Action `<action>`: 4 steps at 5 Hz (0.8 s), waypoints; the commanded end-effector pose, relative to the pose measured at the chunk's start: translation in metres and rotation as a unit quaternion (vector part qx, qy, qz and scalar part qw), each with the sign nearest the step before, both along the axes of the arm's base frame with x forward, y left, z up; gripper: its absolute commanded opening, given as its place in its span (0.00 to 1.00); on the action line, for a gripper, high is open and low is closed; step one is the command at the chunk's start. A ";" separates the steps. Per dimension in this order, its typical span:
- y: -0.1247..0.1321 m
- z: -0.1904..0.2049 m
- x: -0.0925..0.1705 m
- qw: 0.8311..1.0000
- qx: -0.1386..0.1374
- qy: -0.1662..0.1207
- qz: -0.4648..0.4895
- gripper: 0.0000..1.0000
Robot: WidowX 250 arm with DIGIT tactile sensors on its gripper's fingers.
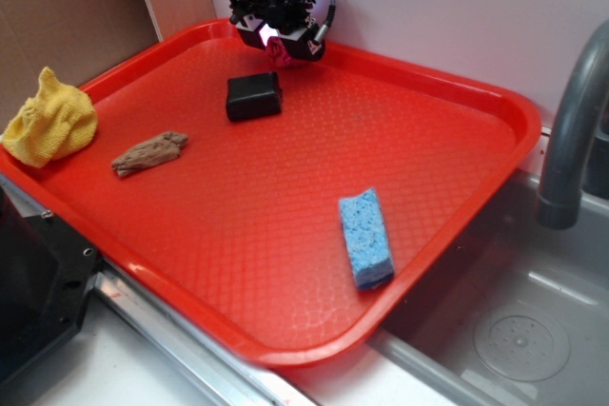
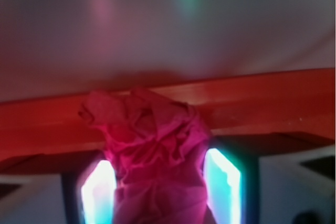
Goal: Grab the red paper.
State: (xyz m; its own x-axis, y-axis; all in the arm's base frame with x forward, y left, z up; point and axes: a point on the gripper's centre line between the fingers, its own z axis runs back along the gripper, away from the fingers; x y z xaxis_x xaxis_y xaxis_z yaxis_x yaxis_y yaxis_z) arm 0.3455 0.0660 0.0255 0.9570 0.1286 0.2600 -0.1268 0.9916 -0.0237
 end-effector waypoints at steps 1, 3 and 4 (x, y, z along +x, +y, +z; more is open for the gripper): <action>-0.047 0.097 -0.060 0.998 -0.030 0.017 -0.049 0.00; -0.088 0.196 -0.137 0.995 -0.055 -0.023 -0.076 0.00; -0.094 0.246 -0.151 0.994 -0.053 -0.029 -0.087 0.00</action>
